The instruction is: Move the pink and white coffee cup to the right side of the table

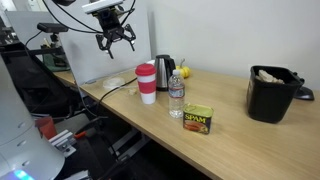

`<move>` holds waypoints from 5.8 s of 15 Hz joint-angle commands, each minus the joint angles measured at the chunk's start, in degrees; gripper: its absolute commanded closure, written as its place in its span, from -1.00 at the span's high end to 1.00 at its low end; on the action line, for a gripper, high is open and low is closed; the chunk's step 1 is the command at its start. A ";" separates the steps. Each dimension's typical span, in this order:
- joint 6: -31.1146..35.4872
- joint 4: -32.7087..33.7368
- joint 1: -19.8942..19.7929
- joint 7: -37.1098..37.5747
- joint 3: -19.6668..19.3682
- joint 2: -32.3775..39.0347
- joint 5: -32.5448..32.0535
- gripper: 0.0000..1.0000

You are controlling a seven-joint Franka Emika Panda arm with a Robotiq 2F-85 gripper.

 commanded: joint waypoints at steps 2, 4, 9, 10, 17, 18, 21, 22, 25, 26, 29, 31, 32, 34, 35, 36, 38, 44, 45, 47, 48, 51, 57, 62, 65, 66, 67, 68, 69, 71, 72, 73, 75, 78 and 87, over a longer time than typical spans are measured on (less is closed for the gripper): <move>-0.69 1.45 2.83 -1.78 4.19 2.44 -6.99 1.00; -0.20 1.50 3.92 -2.26 5.84 3.96 -11.19 1.00; 0.54 1.06 6.06 -4.40 7.83 8.19 -18.23 1.00; 0.57 1.07 6.34 -4.72 8.04 9.21 -19.30 1.00; -1.58 1.43 6.74 -4.95 8.53 15.52 -23.59 1.00; -1.59 1.42 6.63 -4.90 8.44 16.60 -23.86 1.00; -0.24 1.51 6.26 -4.83 8.10 19.18 -24.84 1.00; -0.41 1.62 6.27 -4.55 8.05 19.83 -25.75 1.00; 0.09 1.72 6.09 -4.43 7.80 20.76 -29.30 1.00; 0.48 1.76 6.02 -4.38 7.74 20.95 -30.63 1.00; 0.49 1.92 5.81 -4.15 7.55 21.90 -34.57 1.00; 1.44 1.85 5.51 -3.80 7.36 22.65 -36.47 1.00; 1.71 1.98 5.44 -3.68 7.31 23.11 -37.21 1.00; 1.64 2.35 5.34 -3.62 7.13 24.33 -38.76 1.00; 1.55 2.54 5.32 -3.48 7.10 24.71 -39.52 1.00; 1.25 2.77 5.31 -3.40 7.07 24.99 -40.19 1.00; -0.58 3.64 5.48 -3.91 7.14 25.64 -39.79 1.00; -8.98 6.27 5.88 -3.30 6.84 30.72 -38.89 1.00; -9.84 6.83 5.76 -3.35 6.80 31.76 -38.64 1.00; -10.79 8.24 5.58 -3.17 6.68 33.77 -38.48 1.00; -11.15 8.97 5.52 -3.26 6.60 34.70 -38.34 1.00; -12.64 10.84 5.28 -3.21 6.00 37.17 -38.74 1.00; -15.47 13.30 4.58 -3.12 4.69 40.65 -38.85 1.00; -15.99 15.19 3.86 -2.81 3.93 43.17 -38.94 1.00; -14.24 15.39 3.24 -2.76 3.68 43.88 -40.24 1.00; -13.85 15.41 3.15 -2.73 3.62 44.03 -41.01 1.00; -13.49 15.37 3.08 -2.82 3.62 44.06 -41.83 1.00; -13.22 15.25 3.07 -2.94 3.59 44.07 -42.91 1.00; -13.22 15.06 3.16 -2.94 3.51 44.09 -44.33 1.00; -12.74 14.25 3.17 -3.12 3.50 43.83 -47.73 1.00; -12.75 13.84 3.26 -3.08 3.43 43.80 -49.61 1.00; -12.81 13.53 3.18 -3.19 3.43 43.78 -50.88 1.00; -13.32 12.88 2.99 -3.33 3.35 43.86 -52.84 1.00; -14.07 11.98 2.58 -3.59 3.19 43.90 -53.69 1.00; -15.59 9.63 1.47 -2.20 2.56 44.00 -53.49 1.00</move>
